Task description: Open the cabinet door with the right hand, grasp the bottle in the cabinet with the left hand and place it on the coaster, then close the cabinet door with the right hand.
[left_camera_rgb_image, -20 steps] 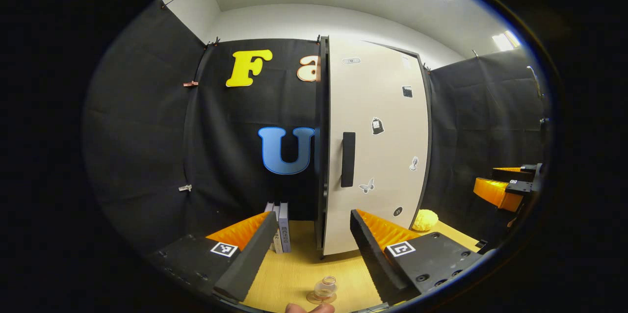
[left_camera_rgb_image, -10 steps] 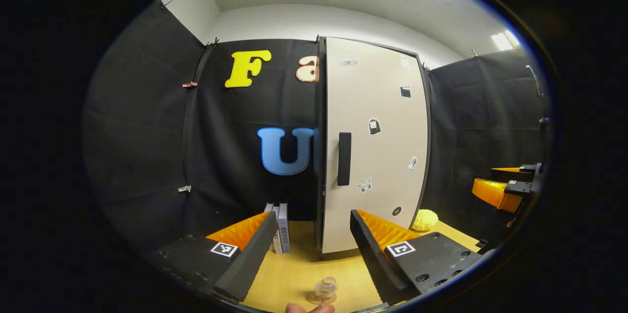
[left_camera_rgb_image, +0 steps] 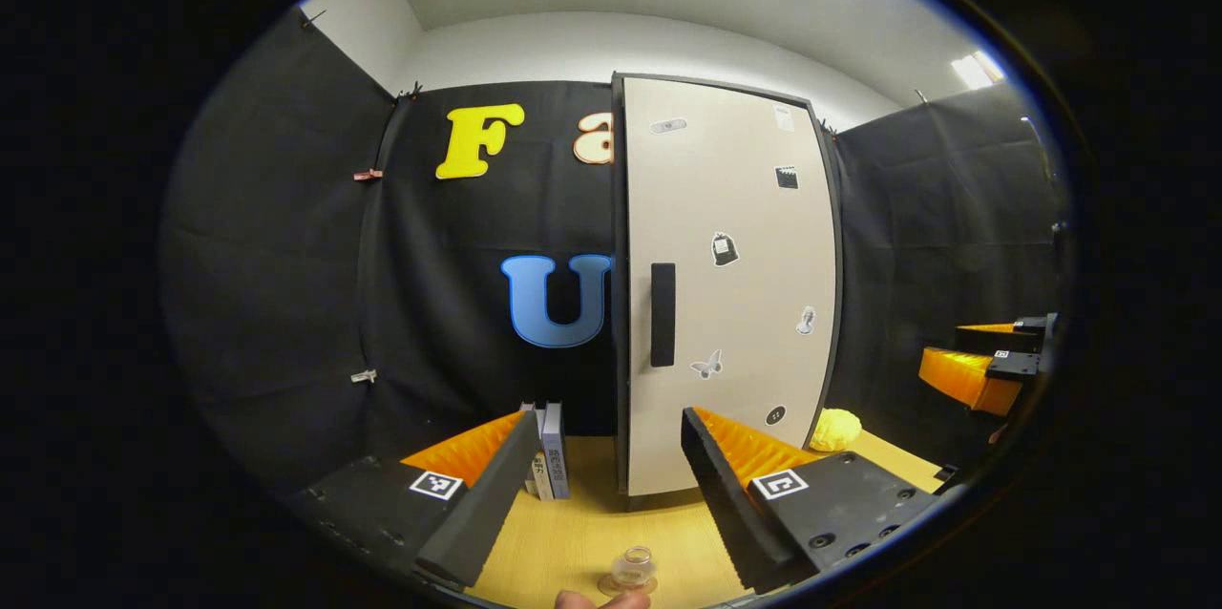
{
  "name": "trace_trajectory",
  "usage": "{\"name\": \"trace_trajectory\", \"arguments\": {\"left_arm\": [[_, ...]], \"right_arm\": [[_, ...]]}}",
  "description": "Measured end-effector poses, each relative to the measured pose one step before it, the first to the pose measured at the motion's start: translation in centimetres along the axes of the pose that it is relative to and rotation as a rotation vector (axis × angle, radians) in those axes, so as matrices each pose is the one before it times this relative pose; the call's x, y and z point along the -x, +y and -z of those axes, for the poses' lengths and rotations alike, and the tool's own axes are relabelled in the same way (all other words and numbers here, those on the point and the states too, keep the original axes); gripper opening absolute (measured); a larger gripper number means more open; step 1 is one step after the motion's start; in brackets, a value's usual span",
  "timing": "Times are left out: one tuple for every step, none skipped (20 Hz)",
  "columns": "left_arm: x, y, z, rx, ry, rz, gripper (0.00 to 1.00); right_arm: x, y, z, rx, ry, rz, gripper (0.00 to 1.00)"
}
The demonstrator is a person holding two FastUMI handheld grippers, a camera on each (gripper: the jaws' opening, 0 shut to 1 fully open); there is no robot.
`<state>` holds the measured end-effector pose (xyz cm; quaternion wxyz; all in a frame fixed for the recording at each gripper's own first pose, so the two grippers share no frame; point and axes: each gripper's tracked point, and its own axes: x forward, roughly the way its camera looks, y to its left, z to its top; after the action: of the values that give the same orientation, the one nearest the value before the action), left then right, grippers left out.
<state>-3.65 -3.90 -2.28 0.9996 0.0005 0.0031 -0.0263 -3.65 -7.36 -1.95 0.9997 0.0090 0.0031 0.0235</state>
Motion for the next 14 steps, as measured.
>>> {"name": "trace_trajectory", "arguments": {"left_arm": [[-0.171, -0.244, -0.065, -0.00223, -0.00433, -0.00600, 0.94], [-0.192, -0.453, -0.169, 0.00147, -0.00668, 0.00059, 0.94], [-0.193, -0.502, -0.102, 0.00361, -0.00560, 0.00260, 0.94], [-0.175, -0.494, -0.154, 0.00598, -0.00443, 0.00389, 0.94], [-0.136, -0.423, 0.013, 0.00528, -0.00144, 0.00177, 0.94], [-0.153, -0.359, -0.119, -0.00087, -0.00223, -0.00067, 0.94], [-0.196, -0.432, -0.115, -0.00774, -0.00358, 0.00299, 0.94], [-0.221, -0.352, 0.019, -0.00448, -0.00251, 0.00331, 0.94], [-0.173, -0.349, 0.135, -0.00081, -0.00033, 0.00347, 0.94], [-0.150, -0.229, -0.090, -0.00095, -0.00478, 0.00053, 0.94], [-0.100, -0.178, -0.114, -0.00257, -0.00840, -0.00152, 0.94], [-0.090, -0.150, -0.215, -0.00075, -0.00956, -0.00341, 0.94], [0.029, -0.161, 0.001, 0.00177, -0.00731, -0.00234, 0.94], [-0.056, -0.193, -0.067, 0.00466, -0.00368, -0.00135, 0.94]], "right_arm": [[-0.176, -0.205, -0.082, -0.00218, -0.00384, -0.00124, 0.96], [-0.293, -0.334, -0.004, -0.00235, -0.00324, -0.00089, 0.96], [-0.230, -0.286, 0.098, -0.00392, -0.00042, -0.00080, 0.96], [-0.206, -0.276, 0.186, -0.00358, 0.00515, -0.00300, 0.96], [-0.246, -0.294, 0.072, -0.00082, 0.00182, -0.00143, 0.96], [-0.131, -0.397, 0.130, -0.00043, 0.00269, 0.00142, 0.96], [-0.114, -0.566, -0.236, -0.00507, -0.00963, 0.00724, 0.96], [-0.175, -0.465, -0.232, -0.00967, -0.01019, 0.00696, 0.96], [-0.205, -0.347, -0.140, -0.00968, -0.00931, 0.00160, 0.96], [-0.188, -0.263, 0.050, -0.00541, -0.00322, 0.00058, 0.96], [-0.207, -0.305, 0.183, -0.00089, 0.00321, -0.00235, 0.96], [-0.217, -0.308, 0.172, 0.00102, 0.00486, -0.00207, 0.96], [-0.198, -0.216, 0.151, -0.00093, 0.00390, -0.00203, 0.96], [-0.121, -0.204, 0.017, -0.00165, -0.00008, -0.00344, 0.96]]}}
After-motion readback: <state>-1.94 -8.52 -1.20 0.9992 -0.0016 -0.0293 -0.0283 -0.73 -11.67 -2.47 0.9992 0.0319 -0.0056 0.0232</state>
